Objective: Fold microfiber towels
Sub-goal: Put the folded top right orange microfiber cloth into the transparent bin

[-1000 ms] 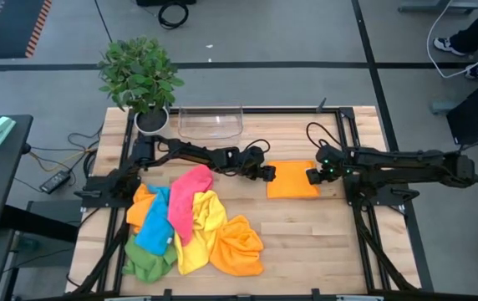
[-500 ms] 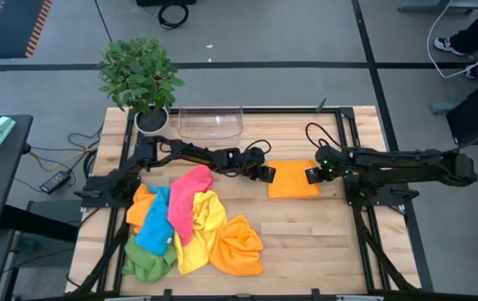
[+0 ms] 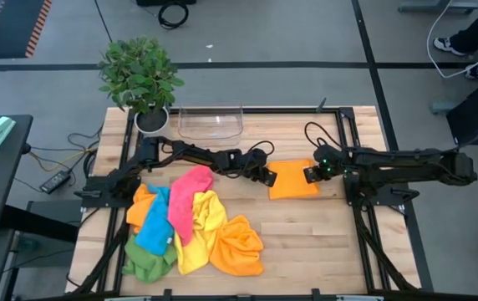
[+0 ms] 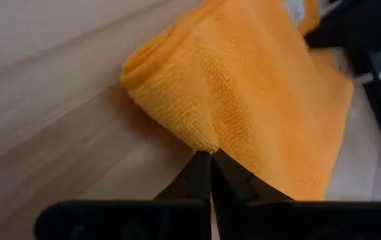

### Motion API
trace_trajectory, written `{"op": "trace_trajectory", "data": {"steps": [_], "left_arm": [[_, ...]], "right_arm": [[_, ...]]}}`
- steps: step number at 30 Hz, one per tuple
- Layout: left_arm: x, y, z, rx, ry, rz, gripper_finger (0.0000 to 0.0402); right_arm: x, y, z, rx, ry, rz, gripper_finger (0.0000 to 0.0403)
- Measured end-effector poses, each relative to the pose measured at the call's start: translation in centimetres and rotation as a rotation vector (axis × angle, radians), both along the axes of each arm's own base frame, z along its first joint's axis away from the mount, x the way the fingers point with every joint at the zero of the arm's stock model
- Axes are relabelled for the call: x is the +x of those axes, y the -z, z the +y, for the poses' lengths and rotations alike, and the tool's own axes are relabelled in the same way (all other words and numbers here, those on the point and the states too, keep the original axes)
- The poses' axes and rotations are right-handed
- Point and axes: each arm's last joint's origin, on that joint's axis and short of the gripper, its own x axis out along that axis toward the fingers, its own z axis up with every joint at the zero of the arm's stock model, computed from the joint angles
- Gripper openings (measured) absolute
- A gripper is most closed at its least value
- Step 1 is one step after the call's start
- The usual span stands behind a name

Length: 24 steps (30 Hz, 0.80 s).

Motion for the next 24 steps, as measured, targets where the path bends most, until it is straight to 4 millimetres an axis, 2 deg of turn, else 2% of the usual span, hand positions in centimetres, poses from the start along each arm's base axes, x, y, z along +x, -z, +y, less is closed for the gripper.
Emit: {"op": "trace_trajectory", "data": {"steps": [10,14,21,24], "left_arm": [[-1.8,-6.1,1.8,0.145,0.008,0.007,0.0005],[-2.5,-9.4,2.4,0.190,0.001,-0.056,0.0004],[-5.2,-13.8,3.8,0.263,-0.029,-0.038,0.0004],[-6.7,-15.6,4.5,0.320,-0.060,-0.002,0.0003]], "right_arm": [[1.8,-5.0,-0.8,-0.105,-0.045,-0.066,0.0003],[2.5,-7.1,-1.1,-0.151,-0.032,-0.120,0.0003],[3.7,-12.5,-2.4,-0.278,0.006,-0.255,0.0002],[4.9,-13.8,-3.3,-0.310,-0.001,-0.265,0.0002]]}}
